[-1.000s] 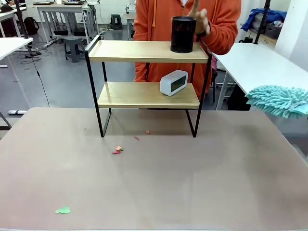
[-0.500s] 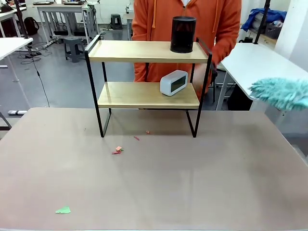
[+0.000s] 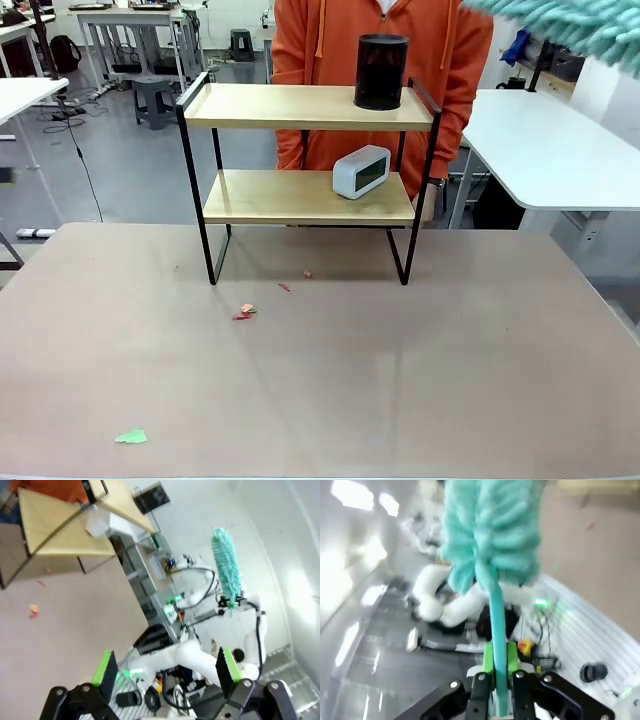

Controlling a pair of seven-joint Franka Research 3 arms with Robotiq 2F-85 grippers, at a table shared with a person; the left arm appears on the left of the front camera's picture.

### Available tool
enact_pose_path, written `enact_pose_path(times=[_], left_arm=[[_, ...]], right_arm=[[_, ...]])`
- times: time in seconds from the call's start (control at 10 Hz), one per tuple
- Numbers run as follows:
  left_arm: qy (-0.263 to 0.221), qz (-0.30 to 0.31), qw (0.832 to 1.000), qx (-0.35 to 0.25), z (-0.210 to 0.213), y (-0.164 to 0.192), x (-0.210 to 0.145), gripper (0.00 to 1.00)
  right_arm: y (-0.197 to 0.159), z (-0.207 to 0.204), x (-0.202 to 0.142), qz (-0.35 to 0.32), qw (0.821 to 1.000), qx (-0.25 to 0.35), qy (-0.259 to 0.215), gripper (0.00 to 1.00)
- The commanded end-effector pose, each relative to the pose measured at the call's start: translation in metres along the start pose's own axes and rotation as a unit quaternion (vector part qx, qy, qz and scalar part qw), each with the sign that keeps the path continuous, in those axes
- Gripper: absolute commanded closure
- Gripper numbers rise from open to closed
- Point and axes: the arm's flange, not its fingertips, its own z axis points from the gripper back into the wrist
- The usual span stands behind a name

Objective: Clean the shelf.
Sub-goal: Hand the Duster back to the human.

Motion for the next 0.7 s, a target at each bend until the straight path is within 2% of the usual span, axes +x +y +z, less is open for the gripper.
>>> enact_pose_path(times=[0.0, 0.1, 0.2, 0.3, 0.5, 0.6], left_arm=[[0.046, 0.018, 0.999, -0.011, -0.048, 0.008, -0.04, 0.0], [0.087, 0.036, 0.995, -0.017, -0.065, 0.01, -0.059, 0.0], [0.118, 0.044, 0.992, -0.019, -0.074, 0.013, -0.077, 0.0], [0.067, 0.018, 0.998, -0.01, -0.049, 0.006, -0.002, 0.0], [0.067, 0.018, 0.998, -0.01, -0.049, 0.006, -0.002, 0.0], [0.089, 0.028, 0.996, -0.014, -0.059, 0.009, -0.006, 0.0]], right_arm=[[-0.005, -0.034, 0.007, 0.109, 0.957, 0.105, 0.247, 0.88], [-0.008, -0.057, 0.009, 0.111, 0.937, 0.1, 0.315, 0.88], [-0.02, -0.08, 0.018, 0.08, 0.934, 0.082, 0.339, 0.88], [0.007, -0.054, 0.0, 0.047, 0.986, 0.049, 0.152, 0.88], [0.007, -0.054, 0.0, 0.047, 0.986, 0.049, 0.152, 0.88], [-0.004, -0.079, 0.006, 0.055, 0.973, 0.064, 0.216, 0.88]])
